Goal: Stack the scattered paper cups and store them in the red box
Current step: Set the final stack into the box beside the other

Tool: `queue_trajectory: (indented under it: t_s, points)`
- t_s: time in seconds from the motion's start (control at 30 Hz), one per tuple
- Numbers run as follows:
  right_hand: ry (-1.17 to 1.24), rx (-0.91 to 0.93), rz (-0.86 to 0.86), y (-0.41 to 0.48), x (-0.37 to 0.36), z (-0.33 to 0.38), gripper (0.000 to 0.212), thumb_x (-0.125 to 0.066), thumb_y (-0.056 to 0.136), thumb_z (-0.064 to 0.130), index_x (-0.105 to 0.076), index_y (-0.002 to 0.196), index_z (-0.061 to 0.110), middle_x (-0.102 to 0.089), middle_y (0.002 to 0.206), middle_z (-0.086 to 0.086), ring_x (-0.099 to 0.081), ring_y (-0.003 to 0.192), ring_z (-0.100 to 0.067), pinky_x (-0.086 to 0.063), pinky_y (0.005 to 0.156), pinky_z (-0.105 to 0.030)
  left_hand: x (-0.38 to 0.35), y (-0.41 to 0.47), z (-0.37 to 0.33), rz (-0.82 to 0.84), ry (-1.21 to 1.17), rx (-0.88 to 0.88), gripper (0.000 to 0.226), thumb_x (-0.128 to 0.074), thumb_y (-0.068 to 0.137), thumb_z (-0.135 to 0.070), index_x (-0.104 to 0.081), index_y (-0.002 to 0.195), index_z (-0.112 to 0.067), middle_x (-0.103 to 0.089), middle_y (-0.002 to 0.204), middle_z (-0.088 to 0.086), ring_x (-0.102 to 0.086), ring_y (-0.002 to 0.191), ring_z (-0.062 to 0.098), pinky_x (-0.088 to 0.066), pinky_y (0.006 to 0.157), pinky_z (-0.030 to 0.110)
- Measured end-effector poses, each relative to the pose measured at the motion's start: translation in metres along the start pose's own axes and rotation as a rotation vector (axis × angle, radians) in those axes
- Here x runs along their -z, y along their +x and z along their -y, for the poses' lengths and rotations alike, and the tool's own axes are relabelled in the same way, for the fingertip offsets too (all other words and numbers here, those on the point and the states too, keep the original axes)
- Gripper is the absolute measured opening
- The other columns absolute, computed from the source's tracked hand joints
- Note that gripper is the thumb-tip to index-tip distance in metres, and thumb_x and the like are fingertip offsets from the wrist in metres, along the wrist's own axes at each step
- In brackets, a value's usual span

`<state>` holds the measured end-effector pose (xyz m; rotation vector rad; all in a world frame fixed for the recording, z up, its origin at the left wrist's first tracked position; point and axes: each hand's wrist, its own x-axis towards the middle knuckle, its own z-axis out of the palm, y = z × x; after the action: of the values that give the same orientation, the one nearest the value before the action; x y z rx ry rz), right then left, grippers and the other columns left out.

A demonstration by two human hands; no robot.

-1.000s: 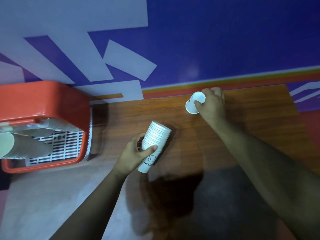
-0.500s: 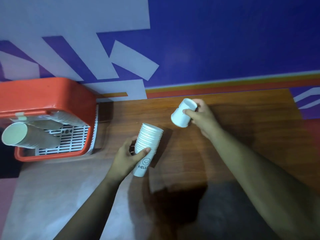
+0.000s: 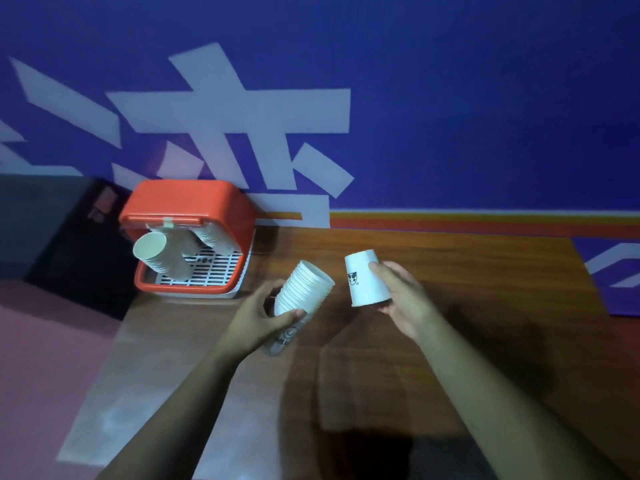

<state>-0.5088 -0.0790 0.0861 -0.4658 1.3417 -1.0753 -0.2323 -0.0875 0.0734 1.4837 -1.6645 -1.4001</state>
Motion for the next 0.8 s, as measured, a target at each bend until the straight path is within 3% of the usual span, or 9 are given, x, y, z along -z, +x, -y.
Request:
queue_trajectory:
  t_s: [0.07, 0.17, 0.27, 0.4, 0.5, 0.6, 0.73, 0.8]
  points:
    - [-0.137, 0.11, 0.112, -0.012, -0.011, 0.014, 0.033, -0.07, 0.09, 0.025, -0.063, 0.119, 0.013, -0.072, 0.108, -0.008, -0.068, 0.088, -0.014, -0.049, 0.069, -0.026, 0.016, -0.013, -0.004, 0.004, 0.073, -0.043, 0.063, -0.088, 0.072, -0.039, -0.061, 0.127, -0.024, -0.072, 0.117, -0.007, -0.069, 0.109, 0.012, -0.056, 0.091, 0.033]
    - [-0.444, 0.219, 0.341, -0.024, -0.03, 0.031, 0.033, -0.075, 0.086, 0.018, -0.067, 0.117, 0.01, -0.073, 0.111, -0.009, -0.069, 0.092, -0.013, -0.052, 0.078, -0.024, 0.041, -0.031, -0.009, 0.0, 0.204, -0.11, 0.072, -0.085, 0.067, -0.052, -0.06, 0.13, -0.026, -0.068, 0.122, -0.011, -0.065, 0.114, 0.008, -0.055, 0.097, 0.037]
    - [-0.98, 0.375, 0.461, -0.033, -0.059, 0.047, 0.036, -0.081, 0.079, 0.031, -0.073, 0.112, 0.023, -0.072, 0.108, 0.012, -0.064, 0.096, 0.002, -0.046, 0.08, -0.015, 0.062, -0.047, -0.011, -0.001, 0.302, -0.171, 0.069, -0.085, 0.068, -0.046, -0.059, 0.129, -0.032, -0.066, 0.123, -0.015, -0.062, 0.116, 0.006, -0.053, 0.098, 0.039]
    - [-1.218, 0.449, 0.533, -0.045, -0.099, 0.053, 0.055, -0.083, 0.073, 0.039, -0.066, 0.124, 0.028, -0.063, 0.117, 0.013, -0.057, 0.104, -0.003, -0.044, 0.084, -0.02, 0.086, -0.06, -0.007, 0.013, 0.325, -0.212, 0.063, -0.089, 0.07, -0.036, -0.055, 0.121, -0.048, -0.064, 0.12, -0.019, -0.061, 0.115, 0.004, -0.053, 0.098, 0.033]
    - [-1.094, 0.455, 0.553, -0.049, -0.134, 0.04, 0.076, -0.086, 0.071, 0.031, -0.05, 0.138, 0.032, -0.052, 0.134, 0.006, -0.048, 0.123, -0.003, -0.041, 0.103, -0.024, 0.102, -0.064, 0.0, 0.019, 0.286, -0.248, 0.063, -0.09, 0.07, -0.036, -0.056, 0.122, -0.049, -0.064, 0.121, -0.015, -0.06, 0.116, 0.008, -0.053, 0.098, 0.033]
    - [-0.827, 0.376, 0.575, -0.05, -0.172, 0.014, 0.084, -0.089, 0.067, 0.025, -0.046, 0.138, 0.036, -0.049, 0.144, -0.003, -0.044, 0.133, -0.004, -0.037, 0.114, -0.031, 0.117, -0.067, 0.012, 0.03, 0.146, -0.24, 0.06, -0.09, 0.074, -0.03, -0.061, 0.124, -0.045, -0.067, 0.122, -0.012, -0.062, 0.117, 0.013, -0.053, 0.098, 0.032]
    - [-0.693, 0.401, 0.447, -0.044, -0.22, -0.018, 0.084, -0.083, 0.065, 0.054, -0.048, 0.138, 0.031, -0.049, 0.145, 0.004, -0.043, 0.135, -0.002, -0.035, 0.111, -0.024, 0.144, -0.066, 0.035, 0.041, -0.051, -0.169, 0.057, -0.087, 0.078, -0.02, -0.063, 0.129, -0.025, -0.07, 0.123, 0.002, -0.067, 0.115, 0.021, -0.054, 0.1, 0.046]
    - [-0.511, 0.344, 0.282, -0.041, -0.24, -0.025, 0.067, -0.074, 0.081, 0.047, -0.05, 0.138, 0.021, -0.055, 0.139, 0.003, -0.051, 0.127, -0.004, -0.041, 0.104, -0.022, 0.162, -0.059, 0.051, 0.001, -0.165, -0.124, 0.056, -0.087, 0.077, -0.022, -0.063, 0.127, -0.022, -0.071, 0.123, 0.004, -0.068, 0.115, 0.022, -0.053, 0.101, 0.052]
